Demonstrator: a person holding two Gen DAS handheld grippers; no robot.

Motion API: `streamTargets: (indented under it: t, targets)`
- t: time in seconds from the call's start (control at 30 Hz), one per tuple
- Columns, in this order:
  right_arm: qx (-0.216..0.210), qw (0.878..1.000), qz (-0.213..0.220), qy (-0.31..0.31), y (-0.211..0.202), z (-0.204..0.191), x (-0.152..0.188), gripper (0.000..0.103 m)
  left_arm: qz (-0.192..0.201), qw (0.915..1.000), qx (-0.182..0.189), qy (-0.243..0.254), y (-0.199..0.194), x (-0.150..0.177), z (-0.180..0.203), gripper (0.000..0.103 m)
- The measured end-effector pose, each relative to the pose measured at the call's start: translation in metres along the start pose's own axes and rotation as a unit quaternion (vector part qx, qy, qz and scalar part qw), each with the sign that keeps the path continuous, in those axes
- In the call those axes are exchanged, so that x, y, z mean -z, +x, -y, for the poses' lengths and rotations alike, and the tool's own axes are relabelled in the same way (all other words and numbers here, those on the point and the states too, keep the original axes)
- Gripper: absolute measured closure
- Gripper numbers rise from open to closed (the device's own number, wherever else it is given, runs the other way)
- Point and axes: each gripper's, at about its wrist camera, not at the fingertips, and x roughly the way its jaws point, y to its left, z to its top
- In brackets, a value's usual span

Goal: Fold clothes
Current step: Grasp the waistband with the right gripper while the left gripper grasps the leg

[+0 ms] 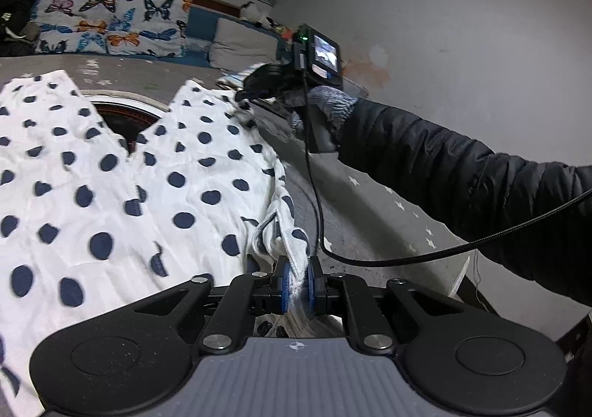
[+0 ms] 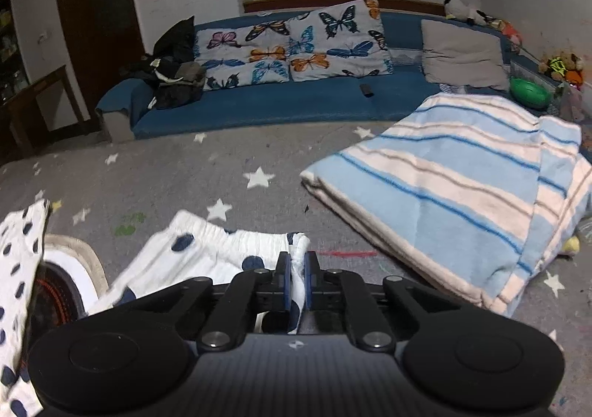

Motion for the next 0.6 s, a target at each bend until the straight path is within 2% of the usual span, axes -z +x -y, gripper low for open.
streamTargets:
  t: [0.23,0.33,0.6]
  targets:
    - [-0.001,1.0,0.018,0.006,-0.026,-0.024,-0.034,0.097,0.048,0.9978,-0.003,-0.047,-0.045,0.008,-0.013,0.093]
    - [-0.006,1.0,0.022,0.004,-0.034,-0.047,-0.051,0.097,0.067,0.9952,-0.003,-0.07,-0.065,0.015,-0.02,0.093]
    - [-0.033,0.998,0.034,-0.042,-0.036,-0.149,-0.079,0.097,0.111,0.9843,-0.012,-0.137,-0.113,0.041,-0.048,0.093]
